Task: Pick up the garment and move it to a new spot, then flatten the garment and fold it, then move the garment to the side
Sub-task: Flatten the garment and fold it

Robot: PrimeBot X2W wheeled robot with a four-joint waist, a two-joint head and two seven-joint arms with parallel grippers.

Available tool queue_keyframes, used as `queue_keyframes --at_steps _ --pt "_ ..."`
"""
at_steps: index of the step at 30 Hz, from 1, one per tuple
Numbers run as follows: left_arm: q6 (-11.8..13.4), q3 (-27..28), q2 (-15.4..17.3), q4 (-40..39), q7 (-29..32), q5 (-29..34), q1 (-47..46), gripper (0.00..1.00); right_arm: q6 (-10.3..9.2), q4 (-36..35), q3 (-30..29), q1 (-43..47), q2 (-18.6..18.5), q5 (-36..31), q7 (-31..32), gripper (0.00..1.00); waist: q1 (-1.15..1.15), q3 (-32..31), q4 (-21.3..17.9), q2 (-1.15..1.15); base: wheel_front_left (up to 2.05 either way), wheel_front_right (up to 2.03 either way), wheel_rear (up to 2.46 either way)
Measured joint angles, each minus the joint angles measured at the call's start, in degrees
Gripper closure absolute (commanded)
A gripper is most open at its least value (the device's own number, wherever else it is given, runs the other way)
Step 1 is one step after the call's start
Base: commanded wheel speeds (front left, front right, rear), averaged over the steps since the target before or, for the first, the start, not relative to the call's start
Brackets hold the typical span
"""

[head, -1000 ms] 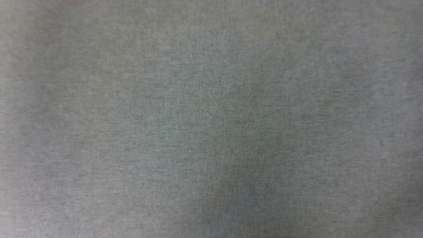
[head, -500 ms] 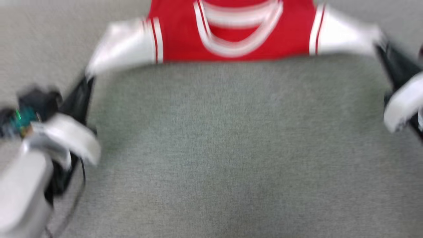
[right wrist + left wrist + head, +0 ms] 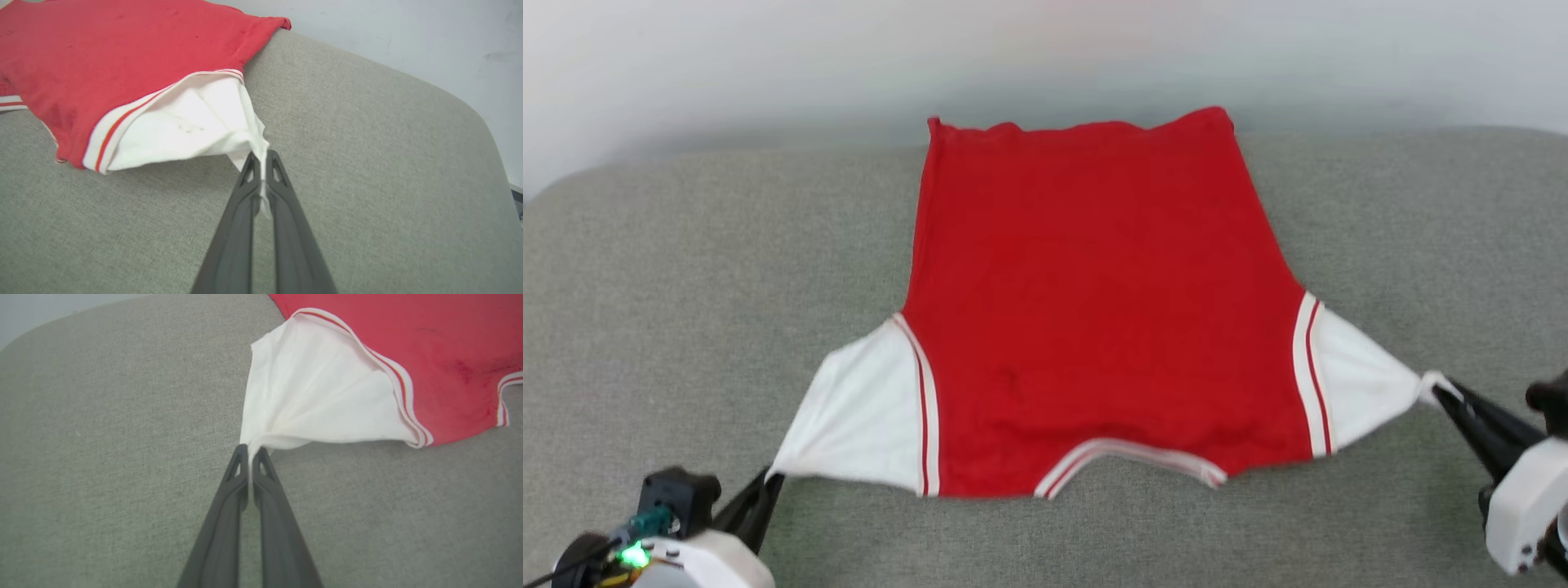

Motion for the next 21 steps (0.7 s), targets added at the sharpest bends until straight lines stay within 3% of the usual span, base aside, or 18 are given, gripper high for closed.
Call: queue_keyframes --at_steps 12,16,20,21 --pt "-1.0 -1.3 2.3 1.4 -0.5 -3.1 9.6 1.0 0.01 -4.6 -6.3 16.4 0.7 4.6 5.8 1.0 0.0 -2.6 -0.9 0.0 0.0 0.0 0.0" --pt "-1.4 -2.2 0.8 1.8 -0.3 -2.9 9.5 1.0 0.01 -6.5 -8.7 19.9 1.2 6.8 8.5 1.0 0.01 -2.0 -0.6 0.0 0.0 0.0 0.0" --pt "-3.4 -3.9 0.5 1.8 -0.1 -1.5 7.8 1.0 0.01 -7.3 -11.0 21.0 1.8 7.7 11.3 1.0 0.01 -1.4 -0.1 0.0 0.0 0.0 0.0" --pt "-4.2 -4.4 0.3 1.5 0.0 -1.4 7.4 1.0 0.01 -7.3 -11.8 21.0 2.1 8.0 12.6 0.62 0.01 -1.2 0.1 0.0 0.0 0.0 0.0"
